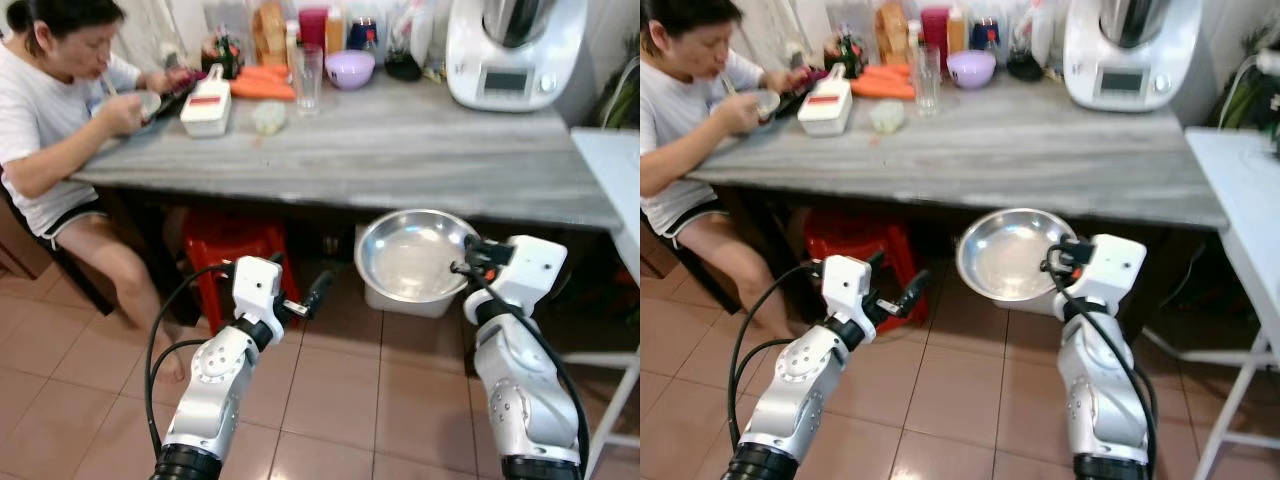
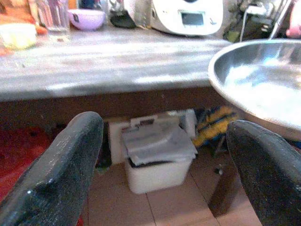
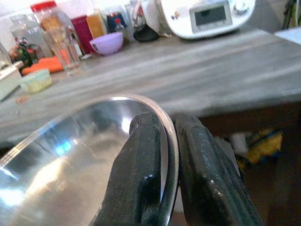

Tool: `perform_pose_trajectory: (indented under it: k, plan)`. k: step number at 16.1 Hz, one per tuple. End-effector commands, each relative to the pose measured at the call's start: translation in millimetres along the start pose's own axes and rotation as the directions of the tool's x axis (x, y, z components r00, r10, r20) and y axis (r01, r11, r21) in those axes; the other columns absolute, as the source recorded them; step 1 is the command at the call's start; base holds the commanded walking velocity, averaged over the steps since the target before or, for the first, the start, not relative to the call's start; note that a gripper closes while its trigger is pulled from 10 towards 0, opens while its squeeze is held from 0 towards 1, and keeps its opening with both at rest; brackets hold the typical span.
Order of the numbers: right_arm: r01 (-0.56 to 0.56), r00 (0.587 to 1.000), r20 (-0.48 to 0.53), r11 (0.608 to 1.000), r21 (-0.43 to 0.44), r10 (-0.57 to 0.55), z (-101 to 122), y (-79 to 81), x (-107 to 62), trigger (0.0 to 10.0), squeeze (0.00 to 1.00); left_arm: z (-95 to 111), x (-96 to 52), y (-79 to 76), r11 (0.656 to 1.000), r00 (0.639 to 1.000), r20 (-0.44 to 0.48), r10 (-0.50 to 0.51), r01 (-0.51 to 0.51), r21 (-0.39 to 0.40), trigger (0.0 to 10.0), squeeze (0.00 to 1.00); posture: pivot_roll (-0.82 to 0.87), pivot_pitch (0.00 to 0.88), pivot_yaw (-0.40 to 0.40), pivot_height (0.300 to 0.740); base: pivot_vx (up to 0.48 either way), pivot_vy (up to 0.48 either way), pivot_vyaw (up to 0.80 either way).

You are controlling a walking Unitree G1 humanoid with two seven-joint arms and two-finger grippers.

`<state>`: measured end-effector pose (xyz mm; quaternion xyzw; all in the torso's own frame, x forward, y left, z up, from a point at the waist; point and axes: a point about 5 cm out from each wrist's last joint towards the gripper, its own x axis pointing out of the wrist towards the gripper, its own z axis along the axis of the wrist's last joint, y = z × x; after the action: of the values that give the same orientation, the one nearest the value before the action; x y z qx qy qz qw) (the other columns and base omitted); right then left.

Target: Setting the table

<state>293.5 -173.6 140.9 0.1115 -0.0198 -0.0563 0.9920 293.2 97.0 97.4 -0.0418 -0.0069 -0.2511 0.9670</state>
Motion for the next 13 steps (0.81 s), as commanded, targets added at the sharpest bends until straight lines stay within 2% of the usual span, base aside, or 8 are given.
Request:
perform_pose_trajectory:
  k: [1,13]
  plan:
    - [-0.031,0.999,0.012,0.999,0.015,0.031,2.6,11.0,1.6,10.0,0.00,2.7,-3.1,9.5,0.999,1.000,0.001,0.027,-0.027,0.019,10.0,0.00,-0.09,0.051,0.021,0.740,0.368,0.000,-0.53]
    - [-0.030,0.999,0.017,0.999,0.010,0.030,1.9,12.3,2.6,10.0,0.00,2.8,-2.6,8.3,1.000,1.000,0.001,0.021,-0.021,0.016,10.0,0.00,-0.09,0.049,0.025,0.740,0.367,0.000,0.00]
